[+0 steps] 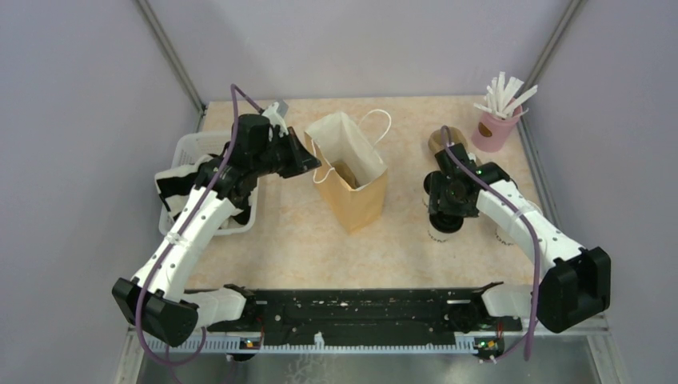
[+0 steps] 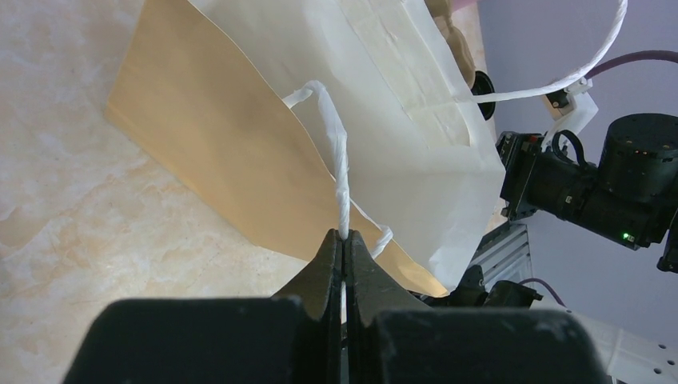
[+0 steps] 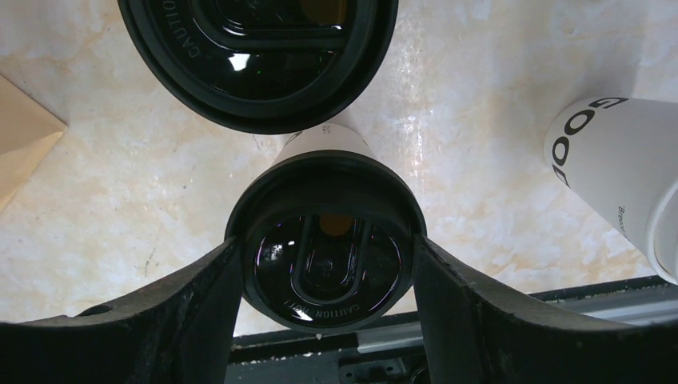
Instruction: Pack the takeout coffee
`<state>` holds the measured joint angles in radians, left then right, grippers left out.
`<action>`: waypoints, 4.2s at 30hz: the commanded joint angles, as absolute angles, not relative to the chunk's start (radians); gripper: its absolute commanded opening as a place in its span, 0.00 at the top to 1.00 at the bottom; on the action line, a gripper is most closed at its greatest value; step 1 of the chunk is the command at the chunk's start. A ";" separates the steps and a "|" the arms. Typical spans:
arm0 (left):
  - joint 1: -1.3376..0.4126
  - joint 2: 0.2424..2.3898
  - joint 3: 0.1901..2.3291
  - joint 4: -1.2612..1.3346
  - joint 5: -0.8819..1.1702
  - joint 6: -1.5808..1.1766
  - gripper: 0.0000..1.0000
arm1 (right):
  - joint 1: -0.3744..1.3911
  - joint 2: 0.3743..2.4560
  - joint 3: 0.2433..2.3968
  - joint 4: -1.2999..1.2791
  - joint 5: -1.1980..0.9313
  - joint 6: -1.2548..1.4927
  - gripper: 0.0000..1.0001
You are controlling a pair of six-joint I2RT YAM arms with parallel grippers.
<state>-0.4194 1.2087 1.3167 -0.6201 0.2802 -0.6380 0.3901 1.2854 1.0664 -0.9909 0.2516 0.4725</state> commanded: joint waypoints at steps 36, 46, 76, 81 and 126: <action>-0.416 1.145 1.434 -0.627 0.179 -0.544 0.24 | 0.492 1.130 1.194 -1.120 0.325 0.488 0.43; -0.411 1.463 1.832 -0.721 0.091 -0.075 0.11 | 0.492 1.048 1.336 -1.158 0.154 0.372 0.44; -0.375 1.901 2.077 -0.735 0.321 0.167 0.71 | 0.491 1.061 1.589 -1.258 0.048 0.165 0.55; -0.384 1.899 2.077 -0.731 0.336 0.182 0.77 | 0.492 1.088 1.693 -1.216 0.004 0.074 0.60; -0.409 0.902 0.958 -0.063 -0.021 -0.201 1.00 | 1.340 1.562 2.105 -1.051 0.472 -0.326 0.66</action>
